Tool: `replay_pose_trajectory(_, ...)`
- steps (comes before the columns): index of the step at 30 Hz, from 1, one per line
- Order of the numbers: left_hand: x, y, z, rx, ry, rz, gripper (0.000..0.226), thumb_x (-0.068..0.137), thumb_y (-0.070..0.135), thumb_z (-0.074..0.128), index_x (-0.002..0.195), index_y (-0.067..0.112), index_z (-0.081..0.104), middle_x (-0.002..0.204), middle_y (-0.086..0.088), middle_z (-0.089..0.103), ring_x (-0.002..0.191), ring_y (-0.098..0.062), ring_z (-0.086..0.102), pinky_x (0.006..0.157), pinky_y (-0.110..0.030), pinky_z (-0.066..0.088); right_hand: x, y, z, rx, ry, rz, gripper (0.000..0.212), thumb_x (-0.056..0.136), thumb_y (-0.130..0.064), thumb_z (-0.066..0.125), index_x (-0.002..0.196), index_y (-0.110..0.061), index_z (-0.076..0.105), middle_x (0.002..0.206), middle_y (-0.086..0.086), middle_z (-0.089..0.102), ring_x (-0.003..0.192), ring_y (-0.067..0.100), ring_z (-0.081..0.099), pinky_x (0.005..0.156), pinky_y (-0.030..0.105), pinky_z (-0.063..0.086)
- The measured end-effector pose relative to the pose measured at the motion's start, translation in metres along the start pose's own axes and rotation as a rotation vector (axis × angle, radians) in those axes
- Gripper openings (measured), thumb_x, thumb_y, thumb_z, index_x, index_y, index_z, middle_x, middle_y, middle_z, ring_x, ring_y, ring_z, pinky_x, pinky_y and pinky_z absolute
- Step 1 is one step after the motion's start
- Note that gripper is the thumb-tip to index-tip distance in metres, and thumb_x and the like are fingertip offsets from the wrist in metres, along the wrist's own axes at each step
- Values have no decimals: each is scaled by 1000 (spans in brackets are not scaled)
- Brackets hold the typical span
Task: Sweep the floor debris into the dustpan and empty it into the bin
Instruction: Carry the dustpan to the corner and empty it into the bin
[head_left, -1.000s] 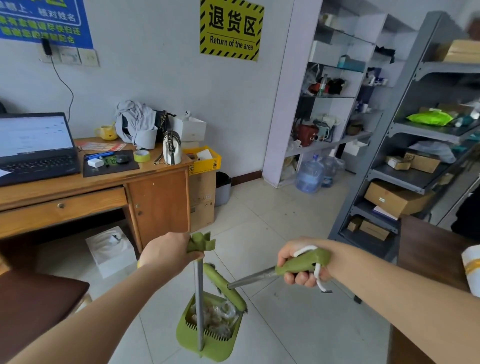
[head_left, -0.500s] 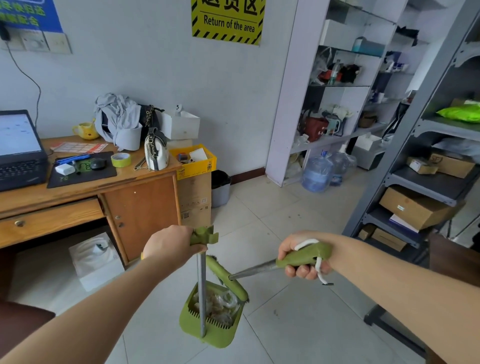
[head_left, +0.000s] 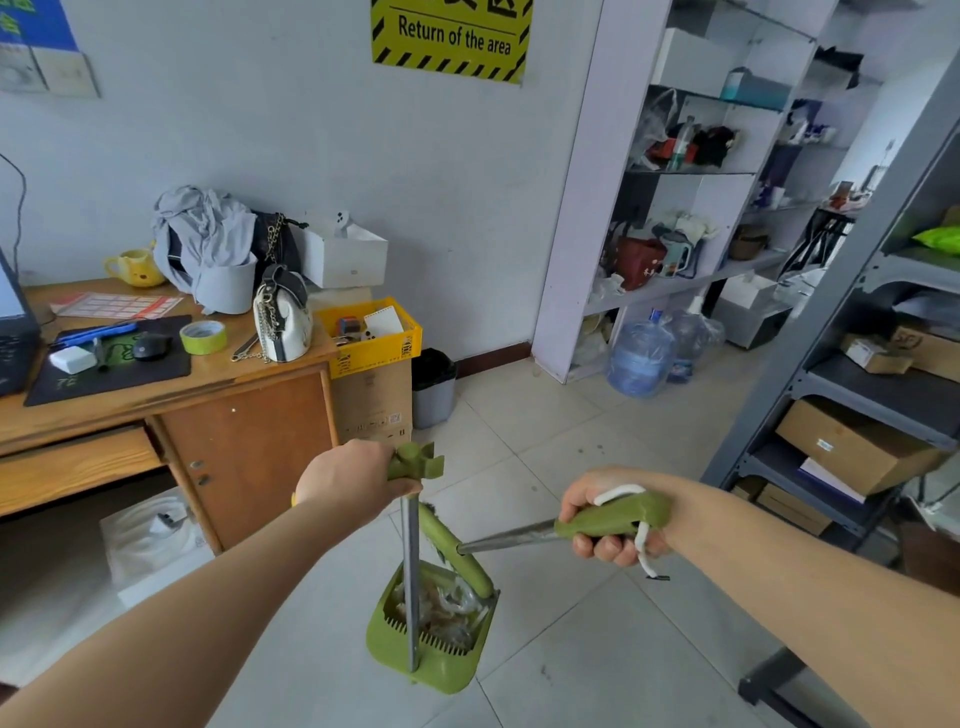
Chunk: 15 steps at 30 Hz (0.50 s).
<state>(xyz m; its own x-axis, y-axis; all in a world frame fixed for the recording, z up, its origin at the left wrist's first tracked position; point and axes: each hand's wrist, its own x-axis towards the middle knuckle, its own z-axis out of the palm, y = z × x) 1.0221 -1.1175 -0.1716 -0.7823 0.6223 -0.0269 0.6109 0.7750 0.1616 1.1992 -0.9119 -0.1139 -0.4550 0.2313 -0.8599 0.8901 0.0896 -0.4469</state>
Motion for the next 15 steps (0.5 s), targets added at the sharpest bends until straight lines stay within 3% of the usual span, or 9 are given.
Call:
replay_pose_trajectory(4,45,0,7,-33,-5,9,32,84,60,59,87,28,57,77,8,61,71,-13,62,60,-31,54,24,-18,-27,-7,-5,18,18,91,-19,43,78,-6,46,56,4,51,28,10,40,30,10,24)
replay_pose_trajectory(8,96,-3,13,-29,-11,10,34,83,61,59,86,27,57,78,8,61,70,-13,61,53,-27,46,51,-49,-57,-29,-15,51,20,91,-20,43,76,-7,46,54,3,51,28,9,41,30,12,23)
replay_pose_trajectory(15,190,1,7,-57,-44,38,33,84,61,58,90,29,59,84,7,63,77,-16,63,61,-30,51,95,-110,-115,-38,-3,75,22,91,-22,43,76,-6,47,51,2,53,29,10,42,30,12,25)
